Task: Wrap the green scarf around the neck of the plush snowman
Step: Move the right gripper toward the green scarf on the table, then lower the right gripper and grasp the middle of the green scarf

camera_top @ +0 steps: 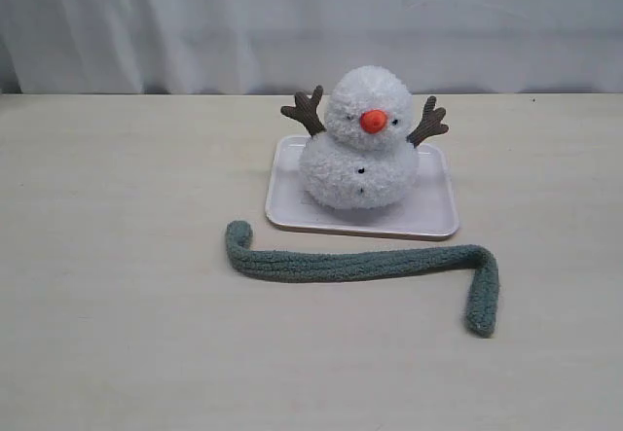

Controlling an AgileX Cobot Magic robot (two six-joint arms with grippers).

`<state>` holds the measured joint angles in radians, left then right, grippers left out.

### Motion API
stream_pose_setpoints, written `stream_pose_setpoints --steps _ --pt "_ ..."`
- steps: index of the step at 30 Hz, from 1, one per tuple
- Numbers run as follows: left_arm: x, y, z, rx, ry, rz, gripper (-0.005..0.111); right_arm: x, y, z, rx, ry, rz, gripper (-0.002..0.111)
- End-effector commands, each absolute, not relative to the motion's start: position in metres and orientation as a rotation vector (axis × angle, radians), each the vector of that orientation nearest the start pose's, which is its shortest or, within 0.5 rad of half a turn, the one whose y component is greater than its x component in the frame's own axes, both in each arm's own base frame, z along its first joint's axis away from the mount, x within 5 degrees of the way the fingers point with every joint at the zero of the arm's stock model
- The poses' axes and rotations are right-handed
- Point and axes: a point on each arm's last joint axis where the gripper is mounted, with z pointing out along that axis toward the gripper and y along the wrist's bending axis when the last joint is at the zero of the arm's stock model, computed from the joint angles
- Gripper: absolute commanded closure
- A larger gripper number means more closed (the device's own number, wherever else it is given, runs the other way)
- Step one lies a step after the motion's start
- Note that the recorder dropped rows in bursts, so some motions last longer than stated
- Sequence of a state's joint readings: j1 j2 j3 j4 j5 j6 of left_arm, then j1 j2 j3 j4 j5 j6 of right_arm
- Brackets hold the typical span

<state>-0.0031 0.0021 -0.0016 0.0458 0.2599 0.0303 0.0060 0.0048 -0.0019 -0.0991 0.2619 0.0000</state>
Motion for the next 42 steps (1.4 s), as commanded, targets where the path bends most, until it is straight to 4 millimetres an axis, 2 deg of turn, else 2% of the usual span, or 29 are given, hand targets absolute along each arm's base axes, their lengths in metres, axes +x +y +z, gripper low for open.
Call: stream_pose_setpoints --steps 1,6,8,9,12,15,18,22,25,27,31,35,40,42 --pt "0.055 0.001 0.191 0.057 1.732 0.053 0.107 0.055 0.001 0.219 -0.085 1.418 -0.074 0.104" --pt "0.055 0.001 0.191 0.057 1.732 0.053 0.107 0.041 0.004 0.255 -0.063 0.987 -0.012 0.104" --pt "0.055 0.001 0.191 0.057 1.732 0.053 0.107 0.038 0.005 0.261 0.081 0.916 0.298 0.104" --pt "0.055 0.001 0.191 0.057 1.732 0.053 0.107 0.038 0.005 0.260 0.082 0.921 0.309 0.104" --pt "0.055 0.001 0.191 0.057 1.732 0.053 0.107 0.042 0.008 0.259 0.035 1.026 0.266 0.104" --pt "0.055 0.001 0.191 0.057 1.732 0.053 0.107 0.048 0.009 0.280 0.056 1.095 0.297 0.100" --pt "0.055 0.000 0.191 0.057 1.730 0.053 0.107 0.059 0.012 0.315 0.029 1.158 0.313 0.083" --pt "0.055 0.000 0.191 0.057 1.730 0.053 0.107 0.086 0.009 0.356 0.053 1.363 0.244 0.051" --pt "0.055 0.000 0.191 0.057 1.730 0.053 0.107 0.107 0.006 0.372 0.037 1.551 0.101 0.035" --pt "0.055 0.000 0.191 0.057 1.730 0.053 0.107 0.122 0.009 0.378 -0.015 1.691 0.013 0.031" --pt "0.055 0.000 0.191 0.057 1.730 0.053 0.107 0.145 0.022 0.384 -0.153 1.984 -0.079 0.031" --pt "0.055 0.000 0.191 0.057 1.730 0.053 0.107 0.169 0.050 0.378 -0.404 2.142 -0.064 0.031" --pt "0.055 0.000 0.191 0.057 1.730 0.053 0.107 0.192 0.098 0.343 -0.966 2.161 0.034 0.031" --pt "0.055 0.000 0.191 0.057 1.730 0.053 0.107 0.197 0.115 0.325 -1.116 2.157 0.092 0.031"
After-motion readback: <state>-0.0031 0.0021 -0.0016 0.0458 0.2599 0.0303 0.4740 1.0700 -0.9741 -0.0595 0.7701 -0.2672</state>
